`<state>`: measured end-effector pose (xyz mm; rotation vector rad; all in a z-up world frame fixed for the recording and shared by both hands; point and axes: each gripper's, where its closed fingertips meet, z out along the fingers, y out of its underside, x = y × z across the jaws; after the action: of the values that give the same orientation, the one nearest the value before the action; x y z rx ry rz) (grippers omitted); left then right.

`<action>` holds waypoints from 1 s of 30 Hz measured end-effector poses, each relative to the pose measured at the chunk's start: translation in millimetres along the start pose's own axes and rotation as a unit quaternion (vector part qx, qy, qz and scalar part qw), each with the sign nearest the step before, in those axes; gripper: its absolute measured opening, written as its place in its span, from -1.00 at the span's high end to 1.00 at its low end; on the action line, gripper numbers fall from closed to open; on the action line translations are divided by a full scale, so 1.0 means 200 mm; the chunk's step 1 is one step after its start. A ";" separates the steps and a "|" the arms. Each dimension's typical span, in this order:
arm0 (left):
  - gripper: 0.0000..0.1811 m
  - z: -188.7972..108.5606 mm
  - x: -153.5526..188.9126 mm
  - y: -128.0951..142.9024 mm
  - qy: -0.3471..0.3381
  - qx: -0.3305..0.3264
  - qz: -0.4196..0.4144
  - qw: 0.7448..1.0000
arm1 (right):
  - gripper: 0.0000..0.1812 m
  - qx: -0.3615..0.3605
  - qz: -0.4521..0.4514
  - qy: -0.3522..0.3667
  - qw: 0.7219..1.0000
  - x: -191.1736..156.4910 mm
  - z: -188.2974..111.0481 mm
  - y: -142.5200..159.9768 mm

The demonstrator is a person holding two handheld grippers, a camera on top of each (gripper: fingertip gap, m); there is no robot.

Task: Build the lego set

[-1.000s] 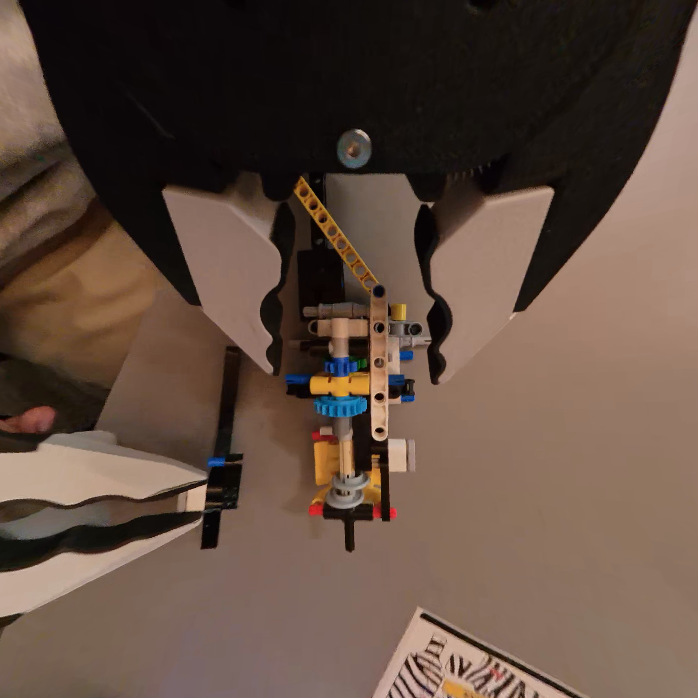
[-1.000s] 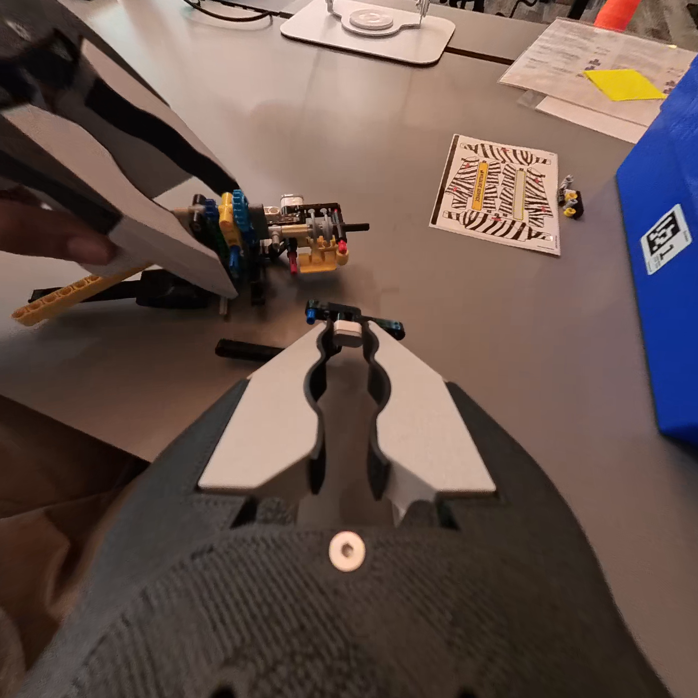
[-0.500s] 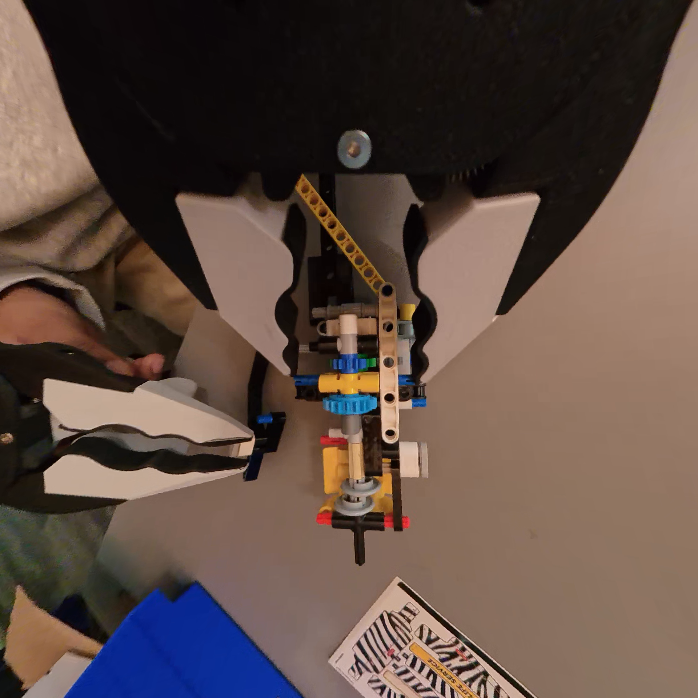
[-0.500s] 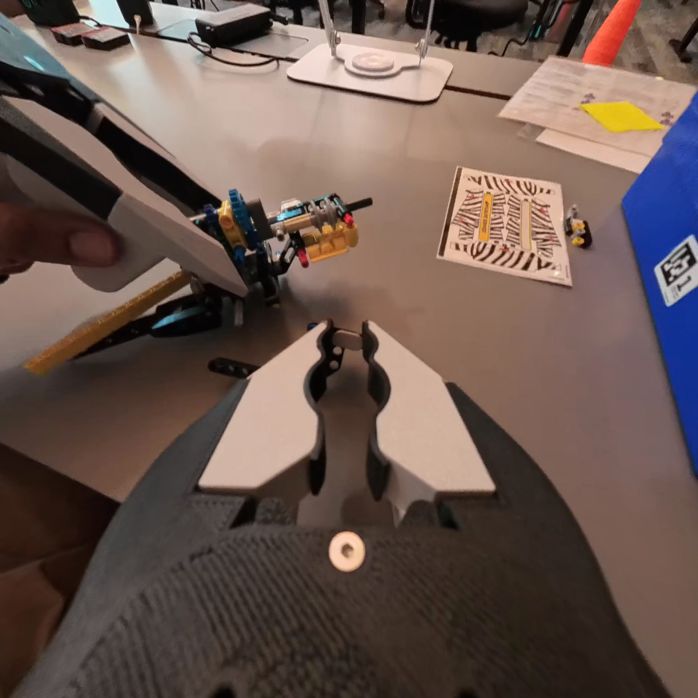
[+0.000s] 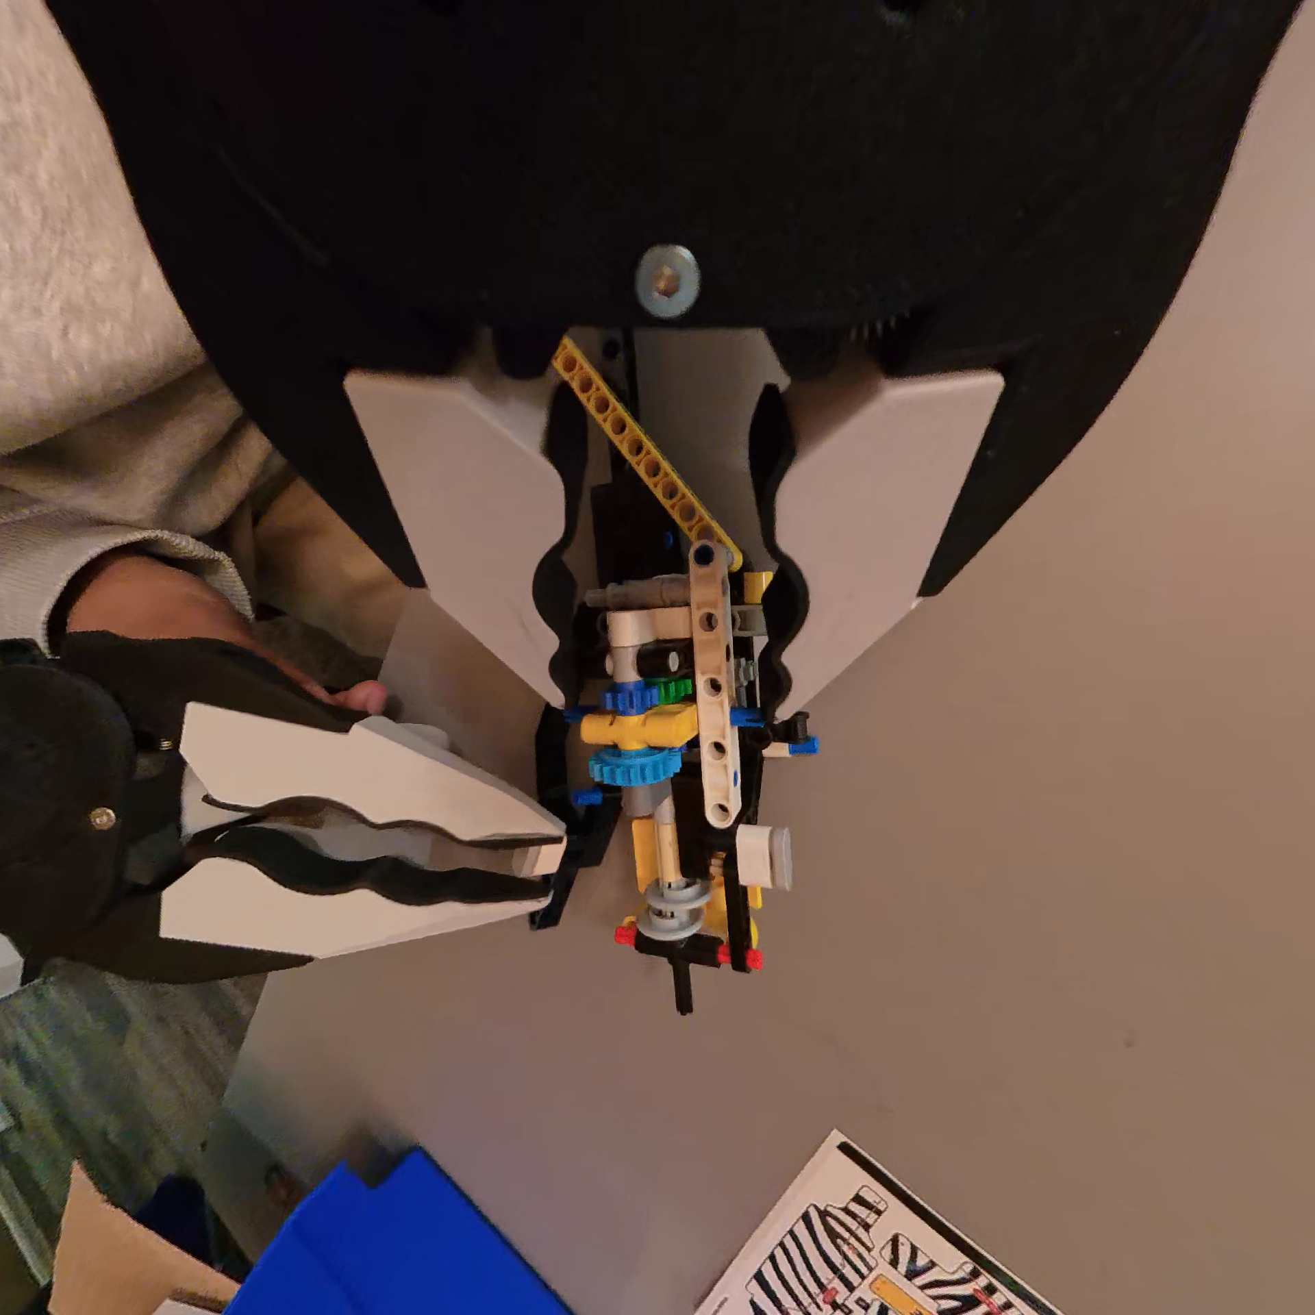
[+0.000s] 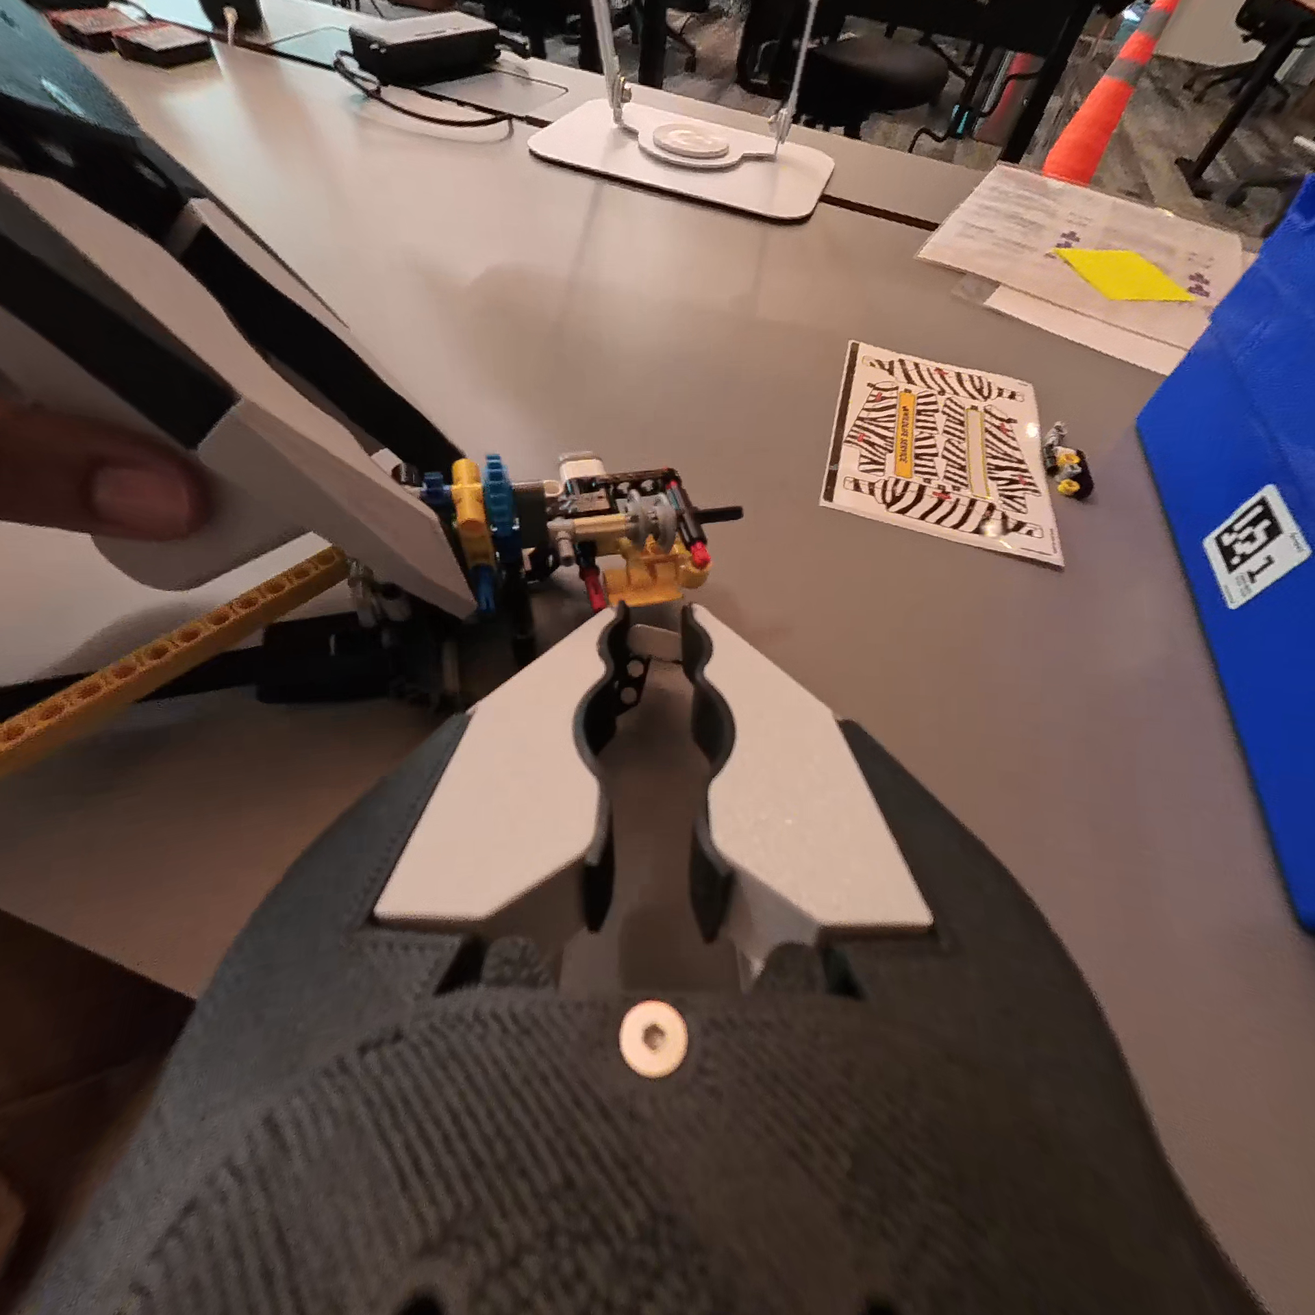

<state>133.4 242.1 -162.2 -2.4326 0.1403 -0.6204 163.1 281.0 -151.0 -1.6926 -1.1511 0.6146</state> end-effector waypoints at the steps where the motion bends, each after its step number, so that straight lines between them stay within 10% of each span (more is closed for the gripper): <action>1: 0.46 0.00 0.00 0.00 0.001 0.000 0.000 1.000 | 0.85 -0.002 -0.006 -0.001 1.000 -0.01 0.00 0.00; 30: 0.47 -0.06 -0.02 -0.03 0.109 0.006 -0.061 0.992 | 0.85 0.038 0.008 -0.048 0.998 0.00 -0.12 -0.07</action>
<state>124.7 240.8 -151.6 -2.3698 0.0772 -0.9377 176.1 271.7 -129.7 -1.6232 -1.1688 0.7481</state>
